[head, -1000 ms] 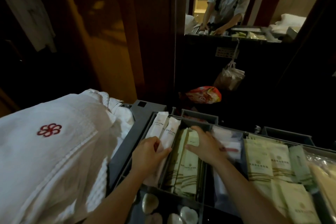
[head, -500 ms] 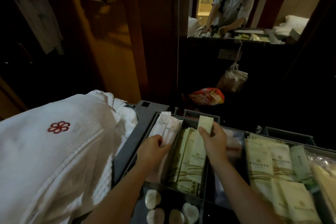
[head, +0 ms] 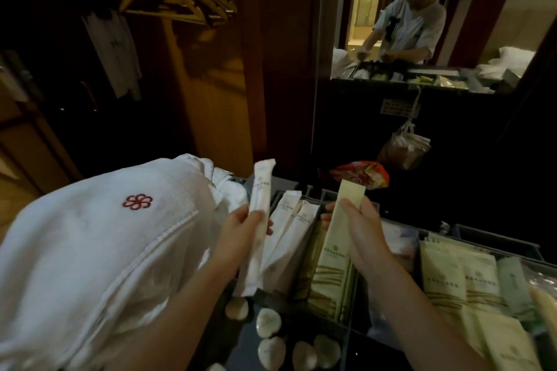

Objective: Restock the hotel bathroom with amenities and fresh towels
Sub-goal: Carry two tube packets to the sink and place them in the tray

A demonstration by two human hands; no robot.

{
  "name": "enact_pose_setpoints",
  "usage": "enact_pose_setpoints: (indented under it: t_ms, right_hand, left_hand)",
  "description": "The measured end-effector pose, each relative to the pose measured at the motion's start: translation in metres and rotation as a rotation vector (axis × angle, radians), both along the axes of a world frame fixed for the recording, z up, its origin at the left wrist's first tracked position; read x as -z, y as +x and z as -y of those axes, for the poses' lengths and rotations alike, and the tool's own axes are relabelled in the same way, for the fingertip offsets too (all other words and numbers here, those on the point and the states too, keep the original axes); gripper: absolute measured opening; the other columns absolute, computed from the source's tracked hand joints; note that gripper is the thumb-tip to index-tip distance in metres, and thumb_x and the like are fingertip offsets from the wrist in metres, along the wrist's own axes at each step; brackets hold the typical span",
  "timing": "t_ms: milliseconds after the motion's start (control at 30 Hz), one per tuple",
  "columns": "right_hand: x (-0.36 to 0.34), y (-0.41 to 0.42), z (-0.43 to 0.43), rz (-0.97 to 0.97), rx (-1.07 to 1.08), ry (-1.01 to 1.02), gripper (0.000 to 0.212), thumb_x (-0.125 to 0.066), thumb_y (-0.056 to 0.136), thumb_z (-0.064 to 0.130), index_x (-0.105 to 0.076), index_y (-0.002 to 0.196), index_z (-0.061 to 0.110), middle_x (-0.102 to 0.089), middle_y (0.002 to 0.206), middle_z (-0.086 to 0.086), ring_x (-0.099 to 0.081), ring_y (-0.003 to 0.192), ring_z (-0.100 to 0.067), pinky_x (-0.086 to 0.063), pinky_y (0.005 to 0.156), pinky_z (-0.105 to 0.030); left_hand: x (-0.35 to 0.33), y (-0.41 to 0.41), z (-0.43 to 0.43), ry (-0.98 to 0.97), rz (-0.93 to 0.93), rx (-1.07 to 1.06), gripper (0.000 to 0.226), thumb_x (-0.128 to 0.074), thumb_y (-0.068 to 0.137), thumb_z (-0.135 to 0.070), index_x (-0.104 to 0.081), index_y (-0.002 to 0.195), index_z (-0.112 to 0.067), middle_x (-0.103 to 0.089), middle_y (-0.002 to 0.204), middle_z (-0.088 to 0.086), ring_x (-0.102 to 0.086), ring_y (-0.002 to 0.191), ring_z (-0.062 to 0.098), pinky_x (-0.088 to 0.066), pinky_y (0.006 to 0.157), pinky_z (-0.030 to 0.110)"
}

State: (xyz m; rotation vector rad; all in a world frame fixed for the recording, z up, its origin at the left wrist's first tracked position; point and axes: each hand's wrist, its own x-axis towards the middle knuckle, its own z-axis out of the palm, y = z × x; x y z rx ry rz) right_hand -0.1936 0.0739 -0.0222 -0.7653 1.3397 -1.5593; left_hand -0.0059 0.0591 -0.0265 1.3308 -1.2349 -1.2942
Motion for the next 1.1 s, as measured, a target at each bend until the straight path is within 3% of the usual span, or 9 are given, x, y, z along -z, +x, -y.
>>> enact_pose_setpoints:
  t_ms: [67, 233, 400, 567, 667, 767, 867, 967, 1100]
  right_hand:
    - [-0.014, 0.013, -0.006, 0.036, -0.04, -0.002, 0.015, -0.041, 0.098, 0.009, -0.052, 0.093, 0.018, -0.061, 0.076, -0.007, -0.061, 0.059, -0.018, -0.051, 0.056, -0.03]
    - [-0.044, 0.053, -0.021, 0.084, -0.211, -0.005, 0.023, -0.044, 0.097, 0.008, -0.051, 0.119, 0.008, -0.059, 0.085, -0.01, -0.06, 0.073, -0.022, -0.05, 0.062, -0.033]
    - [-0.071, 0.116, -0.04, 0.145, -0.403, 0.026, 0.018, -0.047, 0.095, 0.009, -0.055, 0.111, 0.009, -0.059, 0.077, -0.01, -0.059, 0.068, -0.021, -0.048, 0.062, -0.033]
    - [-0.081, 0.193, -0.079, 0.305, -0.666, 0.116, 0.011, -0.048, 0.093, 0.007, -0.058, 0.098, 0.007, -0.059, 0.073, -0.011, -0.059, 0.063, -0.02, -0.053, 0.051, -0.029]
    - [-0.077, 0.242, -0.111, 0.293, -0.797, 0.145, 0.013, -0.05, 0.093, 0.009, -0.059, 0.102, 0.008, -0.063, 0.074, -0.01, -0.064, 0.062, -0.021, -0.053, 0.06, -0.035]
    - [-0.074, 0.289, -0.149, 0.248, -0.954, 0.145, 0.016, -0.049, 0.093, 0.011, -0.059, 0.105, 0.007, -0.06, 0.079, -0.011, -0.061, 0.068, -0.022, -0.05, 0.066, -0.036]
    - [-0.073, 0.334, -0.19, 0.195, -1.099, 0.141, 0.02, -0.047, 0.095, 0.015, -0.059, 0.108, 0.006, -0.06, 0.078, -0.011, -0.06, 0.069, -0.022, -0.05, 0.062, -0.034]
    - [-0.068, 0.377, -0.226, 0.188, -1.226, 0.157, 0.023, -0.047, 0.095, 0.016, -0.057, 0.113, 0.006, -0.06, 0.081, -0.012, -0.059, 0.072, -0.022, -0.052, 0.055, -0.03]
    - [-0.065, 0.425, -0.27, 0.179, -1.406, 0.214, 0.025, -0.05, 0.093, 0.016, -0.057, 0.115, 0.008, -0.062, 0.085, -0.011, -0.062, 0.073, -0.021, -0.051, 0.056, -0.031]
  left_hand:
    - [-0.016, 0.014, -0.011, 0.004, -0.078, -0.035, 0.014, -0.048, 0.094, -0.018, -0.059, 0.103, -0.015, -0.067, 0.07, 0.002, -0.06, 0.062, 0.014, -0.05, 0.061, 0.029]
    - [-0.049, 0.054, -0.051, -0.118, -0.043, -0.08, 0.019, -0.047, 0.094, -0.021, -0.059, 0.101, -0.007, -0.056, 0.063, 0.004, -0.05, 0.057, 0.017, -0.041, 0.053, 0.027]
    - [-0.069, 0.105, -0.103, -0.181, 0.017, -0.161, 0.015, -0.047, 0.094, -0.022, -0.061, 0.093, -0.014, -0.055, 0.058, -0.006, -0.053, 0.047, 0.004, -0.042, 0.046, 0.017]
    - [-0.074, 0.175, -0.165, -0.207, 0.058, -0.315, 0.016, -0.054, 0.092, -0.021, -0.064, 0.082, -0.012, -0.054, 0.048, -0.006, -0.051, 0.046, 0.007, -0.04, 0.048, 0.02]
    - [-0.076, 0.215, -0.214, -0.181, 0.076, -0.444, 0.024, -0.057, 0.09, -0.021, -0.063, 0.1, 0.0, -0.06, 0.059, -0.005, -0.054, 0.049, 0.003, -0.041, 0.047, 0.014]
    - [-0.077, 0.25, -0.272, -0.156, 0.071, -0.528, 0.023, -0.058, 0.089, -0.022, -0.066, 0.108, -0.012, -0.068, 0.075, -0.003, -0.061, 0.058, 0.002, -0.044, 0.05, 0.014]
    - [-0.074, 0.278, -0.332, -0.148, 0.13, -0.62, 0.021, -0.058, 0.089, -0.022, -0.064, 0.109, -0.017, -0.065, 0.071, -0.011, -0.06, 0.058, -0.004, -0.043, 0.049, 0.009]
    - [-0.066, 0.298, -0.386, -0.123, 0.257, -0.675, 0.015, -0.058, 0.089, -0.019, -0.062, 0.103, -0.019, -0.064, 0.078, -0.005, -0.059, 0.058, -0.003, -0.045, 0.049, 0.01]
    - [-0.059, 0.319, -0.445, -0.036, 0.304, -0.839, 0.012, -0.058, 0.088, -0.022, -0.059, 0.099, -0.025, -0.063, 0.087, -0.002, -0.06, 0.071, 0.004, -0.045, 0.053, 0.012]
